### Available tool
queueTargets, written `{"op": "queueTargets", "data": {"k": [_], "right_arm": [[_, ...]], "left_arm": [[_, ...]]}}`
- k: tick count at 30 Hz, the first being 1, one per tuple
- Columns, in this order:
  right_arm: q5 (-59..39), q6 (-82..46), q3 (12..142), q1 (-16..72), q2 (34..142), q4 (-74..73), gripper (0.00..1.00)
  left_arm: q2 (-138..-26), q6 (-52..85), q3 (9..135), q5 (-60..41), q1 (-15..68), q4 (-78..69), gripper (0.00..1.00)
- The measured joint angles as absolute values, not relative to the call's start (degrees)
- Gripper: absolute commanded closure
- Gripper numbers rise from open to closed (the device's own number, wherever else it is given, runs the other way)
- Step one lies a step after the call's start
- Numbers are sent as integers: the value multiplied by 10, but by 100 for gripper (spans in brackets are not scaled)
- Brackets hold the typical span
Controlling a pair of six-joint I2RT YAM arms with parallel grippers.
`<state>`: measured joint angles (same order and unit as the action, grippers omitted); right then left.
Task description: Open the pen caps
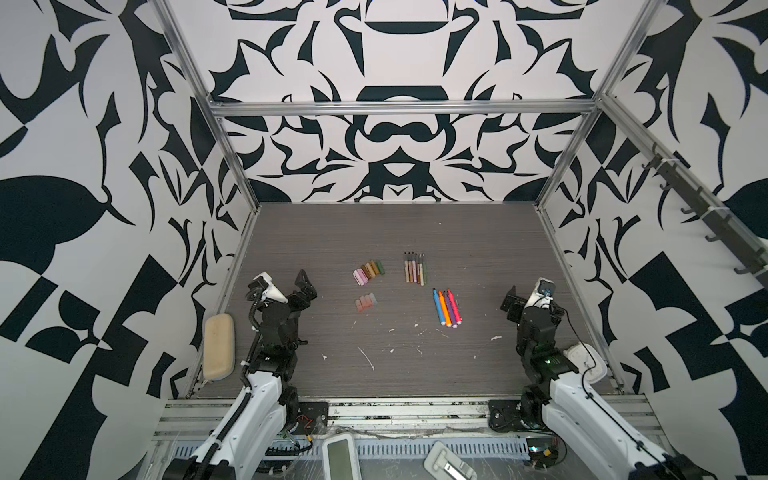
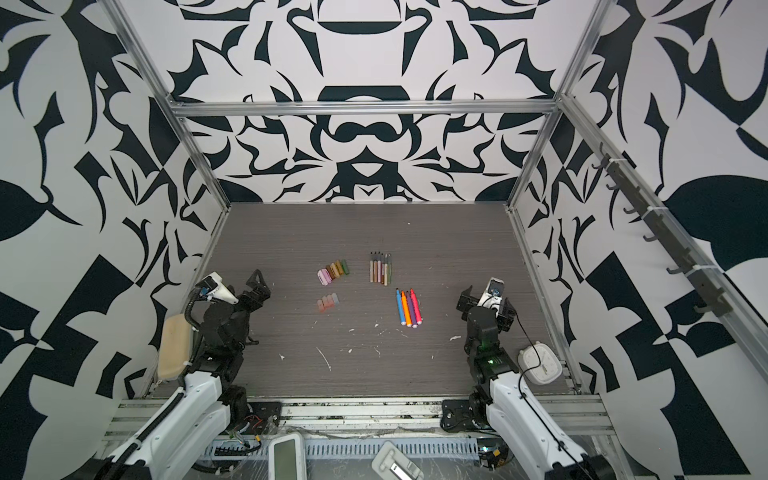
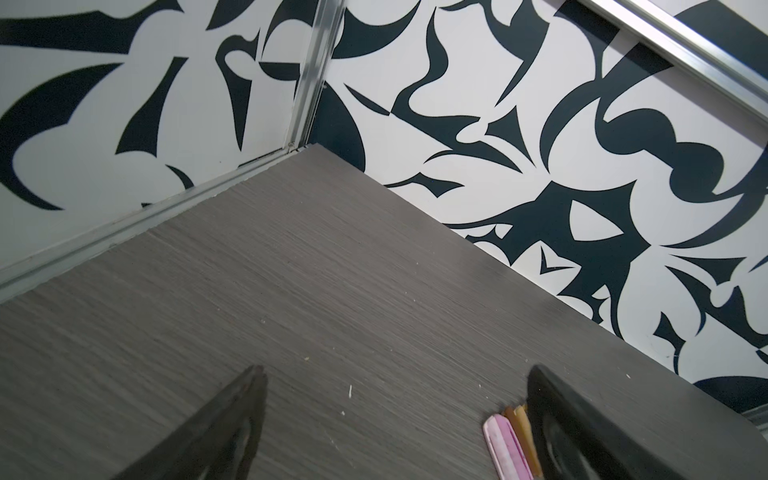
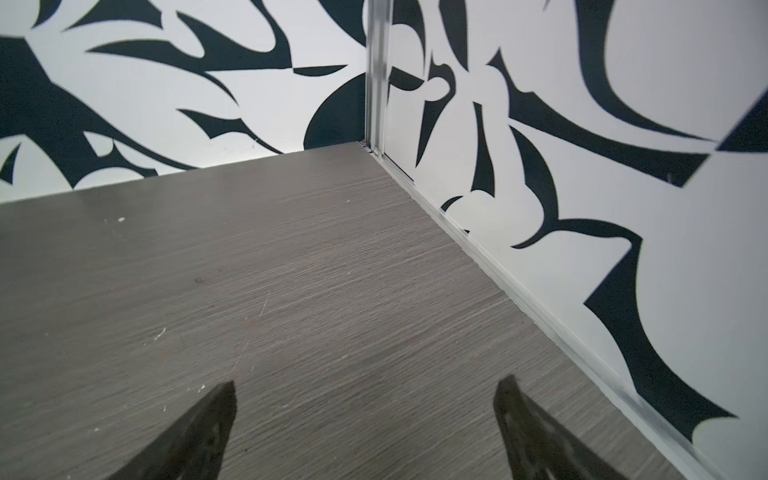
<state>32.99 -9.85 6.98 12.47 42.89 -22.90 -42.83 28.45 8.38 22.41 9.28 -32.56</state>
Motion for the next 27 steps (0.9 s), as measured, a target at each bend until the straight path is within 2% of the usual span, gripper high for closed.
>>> {"op": "queueTargets", "data": {"k": [8,16,19,27], "right_arm": [[275,-25,54,125,630,-442,0],[248,16,47,126,853,-695,0],[246,23,55,128,919,-738,0],[249,35,75,128,937,-773,0]], "left_arm": [[-497,188,79,232,93,-424,1],[-618,96,64,244,93,-535,1],[-649,74,64,245,93,-560,1],[-648,44,65,262,93,-578,1]]}}
